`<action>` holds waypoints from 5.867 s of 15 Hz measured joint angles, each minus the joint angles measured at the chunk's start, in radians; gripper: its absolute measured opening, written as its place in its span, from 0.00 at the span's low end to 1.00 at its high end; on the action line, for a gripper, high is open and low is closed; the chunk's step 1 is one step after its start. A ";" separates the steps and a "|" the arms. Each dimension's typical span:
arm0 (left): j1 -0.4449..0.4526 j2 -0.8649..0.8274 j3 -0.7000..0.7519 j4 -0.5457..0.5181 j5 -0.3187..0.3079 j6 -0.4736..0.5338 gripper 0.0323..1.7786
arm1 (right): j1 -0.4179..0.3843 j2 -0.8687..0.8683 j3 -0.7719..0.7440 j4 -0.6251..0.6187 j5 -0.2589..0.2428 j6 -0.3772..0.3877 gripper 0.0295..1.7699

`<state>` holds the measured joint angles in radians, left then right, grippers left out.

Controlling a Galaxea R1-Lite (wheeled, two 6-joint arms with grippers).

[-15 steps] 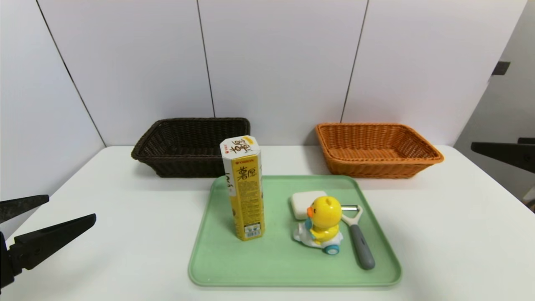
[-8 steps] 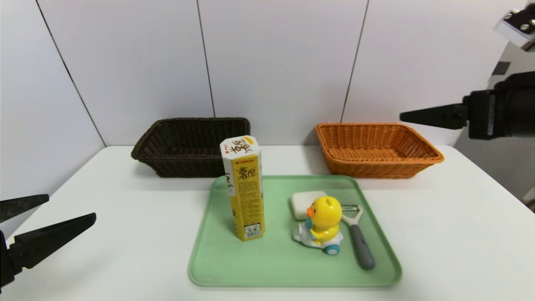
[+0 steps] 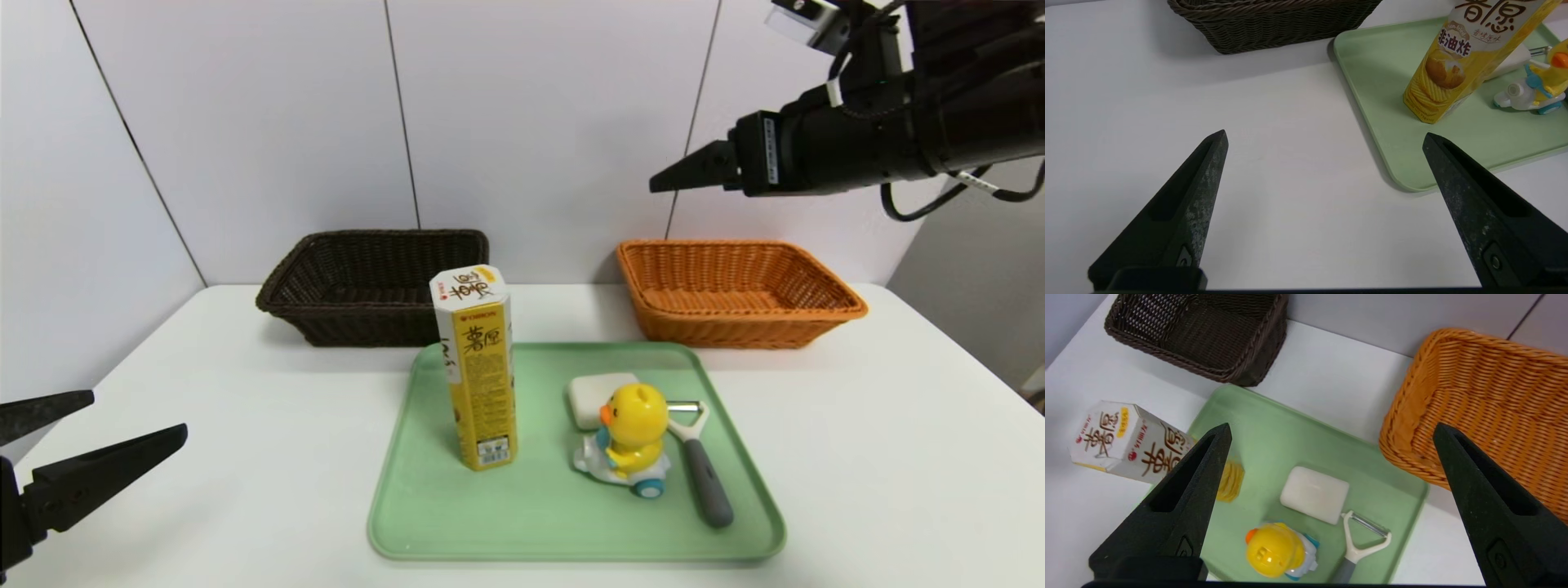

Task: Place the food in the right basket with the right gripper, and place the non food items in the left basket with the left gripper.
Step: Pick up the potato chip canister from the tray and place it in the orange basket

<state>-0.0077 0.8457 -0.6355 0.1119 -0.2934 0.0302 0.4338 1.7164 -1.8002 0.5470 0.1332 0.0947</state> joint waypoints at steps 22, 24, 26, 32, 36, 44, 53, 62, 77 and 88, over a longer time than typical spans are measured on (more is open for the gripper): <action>0.000 -0.106 0.026 0.074 0.003 0.003 0.95 | 0.383 0.140 -0.157 0.008 -0.021 0.094 0.96; 0.000 -0.117 0.024 0.074 0.003 0.003 0.95 | 0.393 0.137 -0.151 0.011 -0.025 0.083 0.96; 0.000 -0.125 0.024 0.074 0.004 0.002 0.95 | 0.389 0.123 -0.127 0.010 -0.017 0.072 0.96; 0.000 -0.130 0.026 0.074 0.001 0.003 0.95 | 0.343 0.063 0.113 -0.120 0.124 -0.124 0.96; 0.000 -0.127 0.027 0.074 0.000 0.003 0.95 | 0.270 0.031 0.284 -0.336 0.281 -0.249 0.96; 0.001 -0.141 0.051 0.074 0.000 -0.019 0.95 | 0.137 0.034 0.480 -0.574 0.585 -0.450 0.96; 0.009 -0.156 0.055 0.074 0.003 -0.023 0.95 | 0.157 0.215 0.480 -0.859 0.620 -0.445 0.96; 0.015 -0.156 0.072 0.084 0.010 -0.021 0.95 | 0.189 0.320 0.397 -0.873 0.677 -0.382 0.96; 0.015 -0.159 0.069 0.083 0.029 -0.019 0.95 | 0.242 0.378 0.348 -1.013 0.672 -0.275 0.52; 0.015 -0.167 0.069 0.083 0.027 -0.018 0.95 | 0.202 0.304 0.225 -1.028 0.590 -0.137 0.46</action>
<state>0.0072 0.6791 -0.5662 0.1953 -0.2664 0.0119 0.6355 2.0200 -1.5755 -0.4806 0.7230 -0.0428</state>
